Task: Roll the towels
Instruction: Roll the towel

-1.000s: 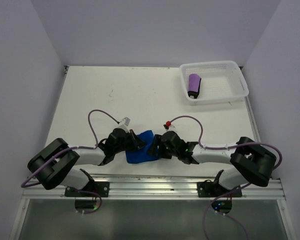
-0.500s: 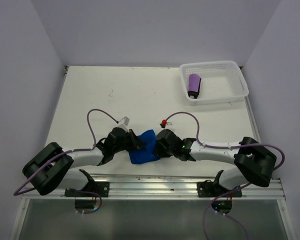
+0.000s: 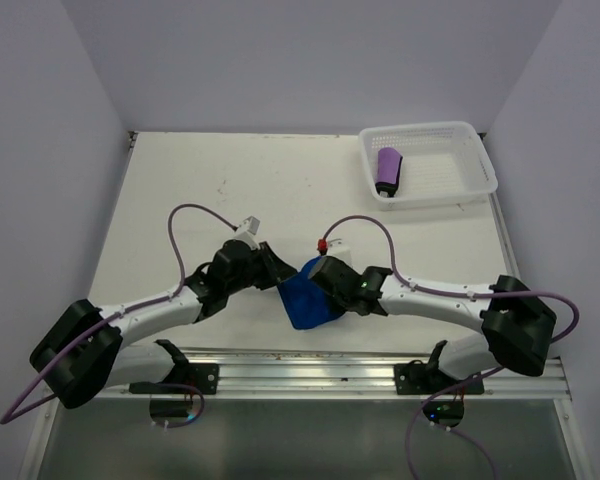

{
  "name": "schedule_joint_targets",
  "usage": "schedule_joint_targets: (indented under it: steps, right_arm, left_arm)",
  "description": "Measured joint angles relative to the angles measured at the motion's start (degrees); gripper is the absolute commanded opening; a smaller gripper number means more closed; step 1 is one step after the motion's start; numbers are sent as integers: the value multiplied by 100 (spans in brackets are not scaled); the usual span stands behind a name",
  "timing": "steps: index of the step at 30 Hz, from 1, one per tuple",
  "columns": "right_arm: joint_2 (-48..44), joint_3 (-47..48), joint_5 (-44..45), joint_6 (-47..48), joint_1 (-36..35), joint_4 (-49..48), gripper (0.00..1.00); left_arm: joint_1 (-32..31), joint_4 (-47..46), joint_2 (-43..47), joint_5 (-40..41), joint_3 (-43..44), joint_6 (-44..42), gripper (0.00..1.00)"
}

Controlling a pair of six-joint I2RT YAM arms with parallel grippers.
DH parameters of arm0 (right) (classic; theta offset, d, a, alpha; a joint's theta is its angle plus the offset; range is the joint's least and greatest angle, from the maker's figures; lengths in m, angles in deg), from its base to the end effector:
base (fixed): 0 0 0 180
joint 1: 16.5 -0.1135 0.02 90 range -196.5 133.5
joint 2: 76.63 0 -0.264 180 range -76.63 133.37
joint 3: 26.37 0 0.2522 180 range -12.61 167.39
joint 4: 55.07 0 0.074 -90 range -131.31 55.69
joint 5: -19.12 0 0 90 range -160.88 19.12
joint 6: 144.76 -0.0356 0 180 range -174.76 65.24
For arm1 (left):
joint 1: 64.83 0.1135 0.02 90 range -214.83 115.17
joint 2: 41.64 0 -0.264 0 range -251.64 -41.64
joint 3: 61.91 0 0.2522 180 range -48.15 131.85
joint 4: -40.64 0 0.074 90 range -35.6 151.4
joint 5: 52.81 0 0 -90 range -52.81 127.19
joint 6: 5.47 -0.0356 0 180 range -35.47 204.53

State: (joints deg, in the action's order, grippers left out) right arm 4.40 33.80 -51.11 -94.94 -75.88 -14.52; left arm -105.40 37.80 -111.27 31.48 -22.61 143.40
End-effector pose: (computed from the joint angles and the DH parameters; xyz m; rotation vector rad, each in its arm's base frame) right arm 0.1458 0.2227 0.1901 -0.3142 2.5375 0.2096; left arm 0.1822 -0.1606 0.1831 -0.2923 2.2456 -1.1211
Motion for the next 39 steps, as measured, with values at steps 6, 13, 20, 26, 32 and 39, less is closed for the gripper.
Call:
schedule_joint_targets:
  steps: [6,13,20,26,32,39]
  right_arm:
    - [238,367,721,188,-391,544,16]
    - [811,758,1578,52,-883,977,17]
    - [1770,1528,2437,-354,-1449,1687,20]
    - [2332,2022,2815,-822,-1598,2273,20]
    - [2656,2304,3058,-1237,-1672,2828,21]
    - [2603,2133,3077,-1355,-1849,2594,20]
  left_arm:
    - [7,258,-4,-2,225,24,22]
    - [153,275,-291,-129,413,125,22]
    - [302,293,-420,-264,511,267,23]
    - [446,295,-584,-562,520,387,23]
    - [507,302,-704,-791,498,575,23]
    - [841,-122,-535,-1078,-7,1224,22]
